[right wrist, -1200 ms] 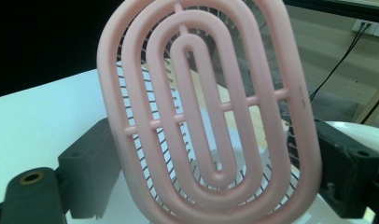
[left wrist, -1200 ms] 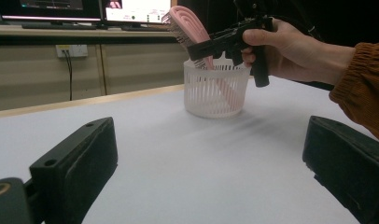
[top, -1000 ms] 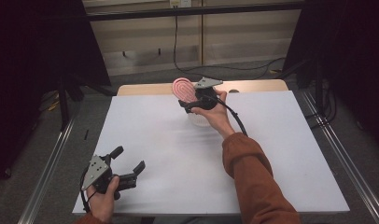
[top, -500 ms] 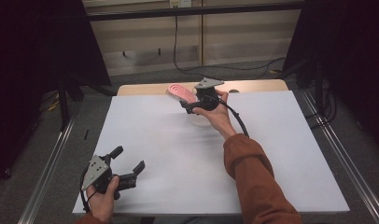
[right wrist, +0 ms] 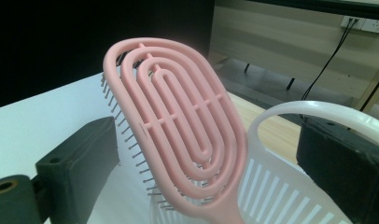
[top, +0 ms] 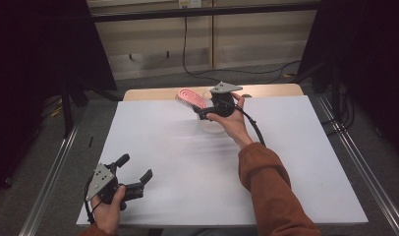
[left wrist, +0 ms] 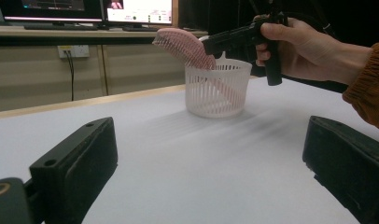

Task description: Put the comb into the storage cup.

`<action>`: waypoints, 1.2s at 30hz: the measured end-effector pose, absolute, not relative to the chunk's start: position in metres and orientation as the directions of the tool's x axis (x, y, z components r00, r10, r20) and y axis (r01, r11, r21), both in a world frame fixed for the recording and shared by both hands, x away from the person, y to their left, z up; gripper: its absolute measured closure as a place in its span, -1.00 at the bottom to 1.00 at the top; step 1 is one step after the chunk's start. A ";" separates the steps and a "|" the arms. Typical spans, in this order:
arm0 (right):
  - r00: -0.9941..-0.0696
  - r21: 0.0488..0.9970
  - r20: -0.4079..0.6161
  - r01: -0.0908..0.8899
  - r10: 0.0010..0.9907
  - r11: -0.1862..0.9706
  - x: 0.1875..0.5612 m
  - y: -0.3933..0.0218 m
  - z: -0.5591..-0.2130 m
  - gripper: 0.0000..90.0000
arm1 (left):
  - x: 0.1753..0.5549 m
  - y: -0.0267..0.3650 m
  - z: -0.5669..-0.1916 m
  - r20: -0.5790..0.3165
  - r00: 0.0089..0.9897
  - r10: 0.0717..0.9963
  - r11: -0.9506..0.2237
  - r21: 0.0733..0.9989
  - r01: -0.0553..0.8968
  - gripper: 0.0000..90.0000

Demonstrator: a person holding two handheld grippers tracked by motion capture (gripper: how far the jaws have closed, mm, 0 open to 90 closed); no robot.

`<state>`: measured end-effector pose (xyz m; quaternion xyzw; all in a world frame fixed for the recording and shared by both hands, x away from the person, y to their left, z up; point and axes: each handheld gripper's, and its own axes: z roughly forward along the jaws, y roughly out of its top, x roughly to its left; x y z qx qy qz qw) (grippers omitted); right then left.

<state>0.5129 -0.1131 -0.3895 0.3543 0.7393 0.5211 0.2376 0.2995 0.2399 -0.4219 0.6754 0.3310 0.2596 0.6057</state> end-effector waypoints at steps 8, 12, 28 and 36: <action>-0.629 0.947 0.030 0.267 0.777 0.179 0.507 -0.120 -0.387 -0.91 | 0.300 0.240 -0.422 -0.050 0.642 0.766 -0.045 0.990 0.131 -0.93; -0.626 0.952 0.035 0.258 0.779 0.164 0.504 -0.123 -0.384 -0.93 | 0.300 0.240 -0.422 -0.056 0.639 0.768 -0.041 0.990 0.135 -0.93; -0.597 0.965 0.056 0.239 0.801 0.110 0.492 -0.138 -0.381 -0.95 | 0.302 0.241 -0.423 -0.063 0.617 0.785 -0.033 0.989 0.143 -0.93; -0.577 0.963 0.051 0.245 0.815 0.113 0.485 -0.141 -0.386 -0.95 | 0.302 0.240 -0.423 -0.062 0.622 0.781 -0.033 0.990 0.139 -0.93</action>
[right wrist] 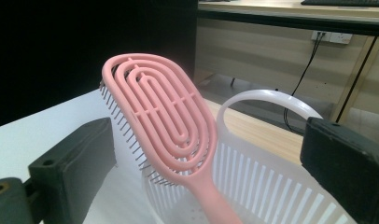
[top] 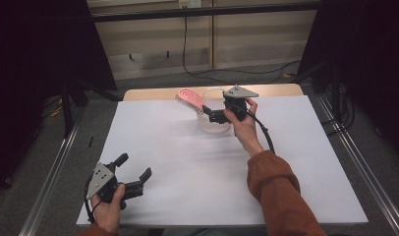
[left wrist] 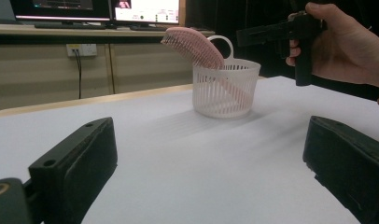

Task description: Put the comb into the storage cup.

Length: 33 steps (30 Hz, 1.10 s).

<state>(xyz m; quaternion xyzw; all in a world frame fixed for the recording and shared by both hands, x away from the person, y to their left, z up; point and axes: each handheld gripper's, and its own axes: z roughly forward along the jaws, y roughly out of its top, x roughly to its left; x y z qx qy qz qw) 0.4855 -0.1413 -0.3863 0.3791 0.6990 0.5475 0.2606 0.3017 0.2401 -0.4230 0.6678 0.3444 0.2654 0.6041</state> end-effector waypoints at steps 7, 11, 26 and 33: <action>-0.553 0.972 0.060 0.221 0.831 0.077 0.482 -0.146 -0.382 -0.95 | 0.301 0.241 -0.422 -0.070 0.622 0.780 -0.016 0.991 0.133 -0.93; -0.550 0.973 0.068 0.223 0.832 0.067 0.476 -0.146 -0.382 -0.95 | 0.300 0.243 -0.421 -0.065 0.625 0.778 -0.019 0.992 0.127 -0.93; -0.506 0.981 0.041 0.186 0.861 0.063 0.453 -0.163 -0.379 -0.96 | 0.299 0.242 -0.421 -0.059 0.625 0.778 -0.025 0.992 0.125 -0.93; -0.502 0.984 -0.008 0.151 0.865 0.096 0.437 -0.169 -0.375 -0.96 | 0.299 0.241 -0.421 -0.059 0.625 0.778 -0.026 0.992 0.125 -0.93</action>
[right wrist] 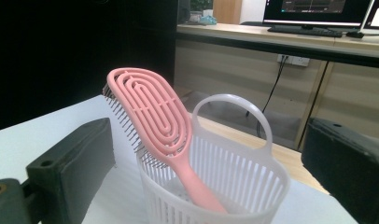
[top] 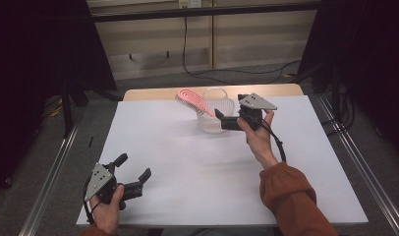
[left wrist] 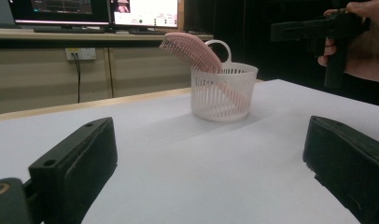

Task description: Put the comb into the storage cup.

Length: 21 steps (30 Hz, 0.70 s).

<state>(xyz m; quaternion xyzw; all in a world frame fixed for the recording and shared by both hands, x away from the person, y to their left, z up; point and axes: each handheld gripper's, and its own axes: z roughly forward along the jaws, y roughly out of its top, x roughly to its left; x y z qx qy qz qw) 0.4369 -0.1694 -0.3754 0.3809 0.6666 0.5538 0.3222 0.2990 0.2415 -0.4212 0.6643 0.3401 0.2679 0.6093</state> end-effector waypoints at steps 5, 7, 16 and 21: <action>-0.499 0.985 -0.015 0.139 0.867 0.097 0.426 -0.175 -0.375 -0.96 | 0.299 0.242 -0.421 -0.054 0.625 0.779 -0.032 0.992 0.125 -0.93; -0.494 0.986 -0.019 0.138 0.869 0.099 0.422 -0.177 -0.375 -0.96 | 0.299 0.242 -0.421 -0.055 0.626 0.778 -0.031 0.992 0.125 -0.93; -0.487 0.982 -0.017 0.154 0.873 0.105 0.406 -0.185 -0.380 -0.97 | 0.299 0.241 -0.422 -0.054 0.623 0.780 -0.031 0.992 0.124 -0.93; -0.459 0.982 -0.011 0.164 0.888 0.097 0.396 -0.194 -0.388 -0.97 | 0.299 0.242 -0.422 -0.052 0.626 0.778 -0.035 0.992 0.125 -0.93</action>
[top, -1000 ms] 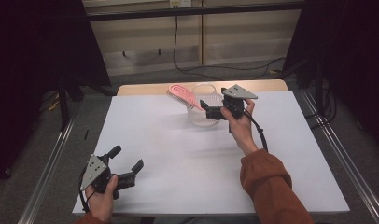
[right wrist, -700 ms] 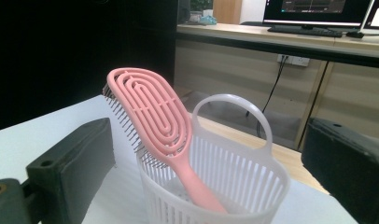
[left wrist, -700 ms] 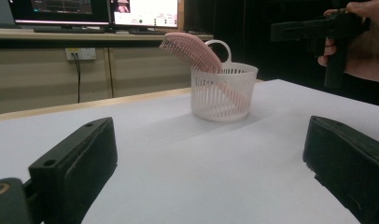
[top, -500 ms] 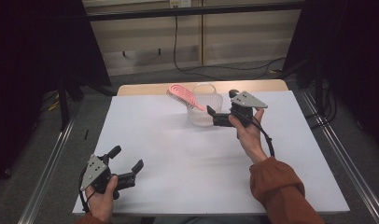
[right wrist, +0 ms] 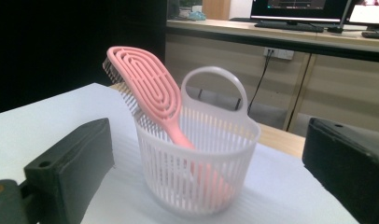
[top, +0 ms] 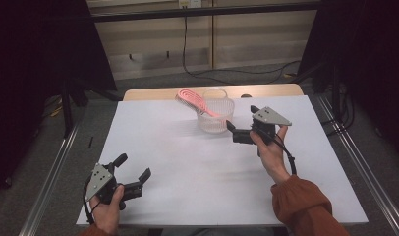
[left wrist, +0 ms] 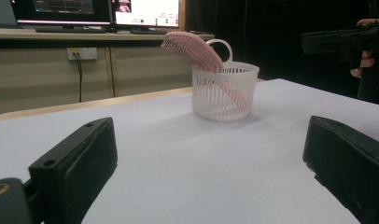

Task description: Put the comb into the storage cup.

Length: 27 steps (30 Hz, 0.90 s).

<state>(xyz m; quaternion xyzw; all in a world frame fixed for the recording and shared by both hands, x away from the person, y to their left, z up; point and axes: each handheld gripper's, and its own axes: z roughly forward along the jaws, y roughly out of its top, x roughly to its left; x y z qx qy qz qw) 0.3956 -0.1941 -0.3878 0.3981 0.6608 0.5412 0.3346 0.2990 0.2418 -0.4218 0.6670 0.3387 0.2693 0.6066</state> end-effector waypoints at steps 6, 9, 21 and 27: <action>-0.441 0.983 -0.026 0.152 0.897 0.104 0.381 -0.204 -0.394 -0.98 | 0.299 0.241 -0.422 -0.049 0.625 0.779 -0.037 0.992 0.124 -0.93; -0.436 0.984 -0.028 0.148 0.899 0.102 0.375 -0.209 -0.393 -0.98 | 0.299 0.241 -0.422 -0.048 0.622 0.782 -0.039 0.991 0.124 -0.93; -0.419 0.986 -0.023 0.143 0.908 0.090 0.350 -0.226 -0.396 -0.97 | 0.298 0.241 -0.422 -0.055 0.620 0.783 -0.030 0.992 0.126 -0.93; -0.396 0.986 -0.017 0.146 0.918 0.082 0.337 -0.238 -0.400 -0.97 | 0.297 0.240 -0.421 -0.054 0.614 0.787 -0.031 0.992 0.126 -0.93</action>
